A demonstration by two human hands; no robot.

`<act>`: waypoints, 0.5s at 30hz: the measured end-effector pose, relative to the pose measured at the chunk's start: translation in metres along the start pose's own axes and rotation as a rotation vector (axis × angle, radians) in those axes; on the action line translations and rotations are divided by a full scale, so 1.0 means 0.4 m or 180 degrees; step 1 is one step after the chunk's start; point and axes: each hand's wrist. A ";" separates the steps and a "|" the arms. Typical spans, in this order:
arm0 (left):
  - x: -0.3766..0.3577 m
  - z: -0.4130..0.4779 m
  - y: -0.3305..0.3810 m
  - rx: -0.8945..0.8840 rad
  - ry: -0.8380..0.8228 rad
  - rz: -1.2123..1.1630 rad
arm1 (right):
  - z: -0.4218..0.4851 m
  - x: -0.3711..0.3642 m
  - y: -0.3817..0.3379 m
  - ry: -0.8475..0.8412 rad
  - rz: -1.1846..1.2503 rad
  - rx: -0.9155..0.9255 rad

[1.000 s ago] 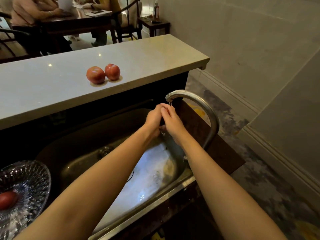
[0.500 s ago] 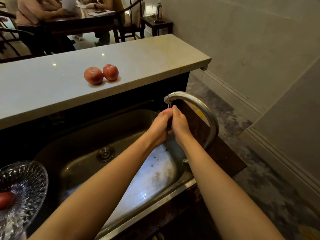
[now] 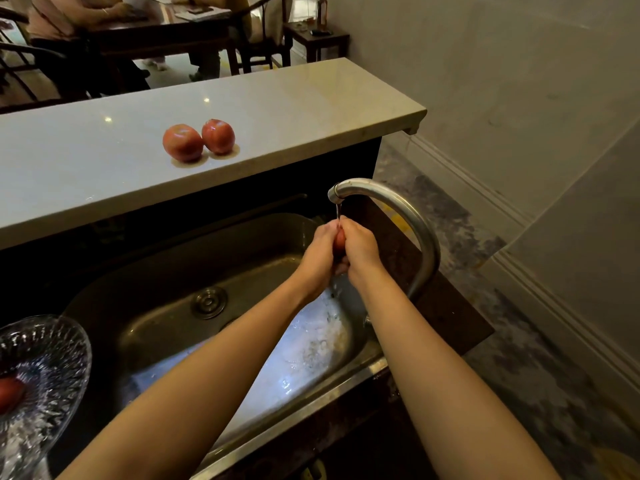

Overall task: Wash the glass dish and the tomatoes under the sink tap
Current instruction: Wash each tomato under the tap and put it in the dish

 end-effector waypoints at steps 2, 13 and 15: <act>0.004 0.000 0.000 0.0060 -0.0113 -0.0265 | -0.001 0.011 -0.004 -0.0215 0.0029 -0.0033; 0.023 0.012 0.069 0.0450 0.0419 -0.0293 | -0.039 0.047 0.011 -0.1180 -0.0952 0.1302; 0.015 0.004 0.071 0.0479 0.0219 -0.0554 | -0.035 0.032 0.010 -0.0731 -0.0910 0.1258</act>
Point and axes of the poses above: each hand's wrist, its own z-axis towards the middle knuckle, its own x-axis out of the back of the hand, y = z × x, and after that the axes turned 6 degrees about -z, right-handed
